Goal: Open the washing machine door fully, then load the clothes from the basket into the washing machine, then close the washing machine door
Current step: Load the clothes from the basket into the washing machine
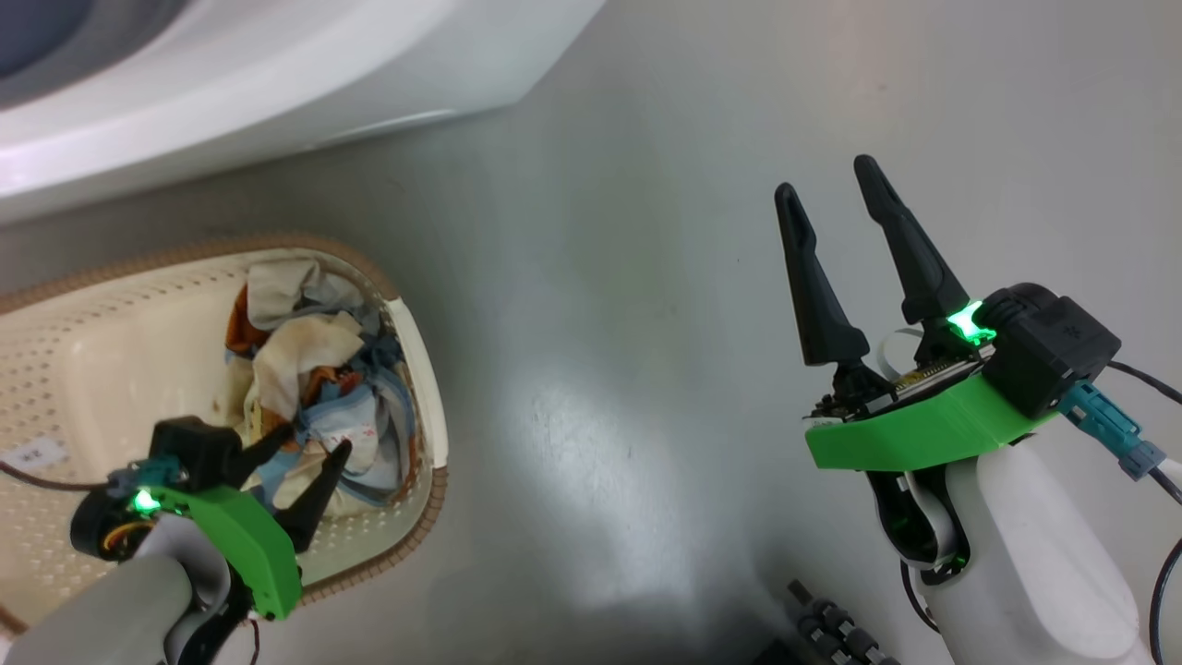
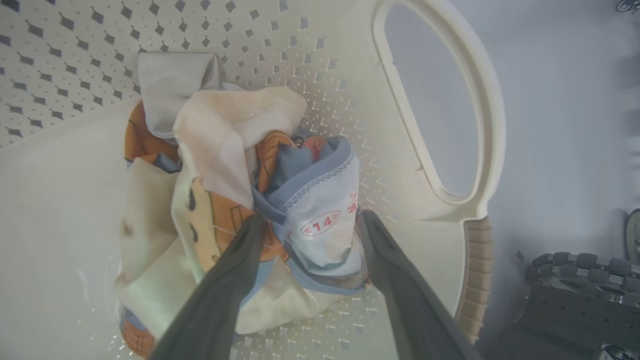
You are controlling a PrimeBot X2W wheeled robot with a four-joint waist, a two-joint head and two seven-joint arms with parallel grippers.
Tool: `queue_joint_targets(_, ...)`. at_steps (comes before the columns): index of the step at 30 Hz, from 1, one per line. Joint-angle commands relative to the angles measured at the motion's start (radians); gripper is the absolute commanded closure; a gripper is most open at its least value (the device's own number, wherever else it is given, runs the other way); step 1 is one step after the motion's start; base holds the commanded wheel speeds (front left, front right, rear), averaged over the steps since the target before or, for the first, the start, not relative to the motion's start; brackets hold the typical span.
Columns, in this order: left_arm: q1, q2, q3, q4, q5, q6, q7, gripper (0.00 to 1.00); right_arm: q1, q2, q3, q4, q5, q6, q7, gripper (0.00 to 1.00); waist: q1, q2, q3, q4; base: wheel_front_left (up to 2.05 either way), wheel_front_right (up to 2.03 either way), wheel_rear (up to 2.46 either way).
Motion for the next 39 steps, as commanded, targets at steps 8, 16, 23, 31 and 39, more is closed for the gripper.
queue_joint_targets(8, -0.077, 0.034, -0.039, 0.053, -0.045, -0.002, 0.007, 0.0, 0.0, 0.003, 0.036, -0.04, -0.002, 0.005, -0.008, 0.0, -0.0001, 0.0, 0.086, -0.023, 0.0, 0.0, 0.0)
queue_joint_targets(16, -0.126, 0.03, -0.05, 0.116, -0.05, -0.002, 0.063, 0.0, -0.002, 0.003, 0.049, -0.05, 0.001, 0.005, -0.008, 0.0, -0.0001, 0.0, 0.117, -0.045, 0.0, 0.0, 0.0)
queue_joint_targets(23, -0.168, -0.008, -0.053, 0.227, -0.002, -0.002, 0.11, 0.0, 0.011, 0.003, 0.051, -0.061, -0.002, 0.005, -0.008, 0.0, -0.0001, 0.0, 0.126, -0.064, 0.0, 0.0, 0.0)
queue_joint_targets(31, -0.18, -0.035, -0.054, 0.313, -0.007, -0.002, 0.123, 1.0, 0.019, 0.003, 0.055, -0.066, -0.002, 0.005, -0.008, 0.0, -0.0001, 0.0, 0.118, -0.08, 0.0, 0.0, 0.0)
queue_joint_targets(39, -0.179, -0.032, -0.054, 0.292, -0.017, -0.002, 0.077, 1.0, 0.009, 0.003, 0.057, -0.051, 0.009, 0.005, -0.008, 0.0, -0.0001, 0.0, 0.098, -0.058, 0.0, 0.0, 0.0)
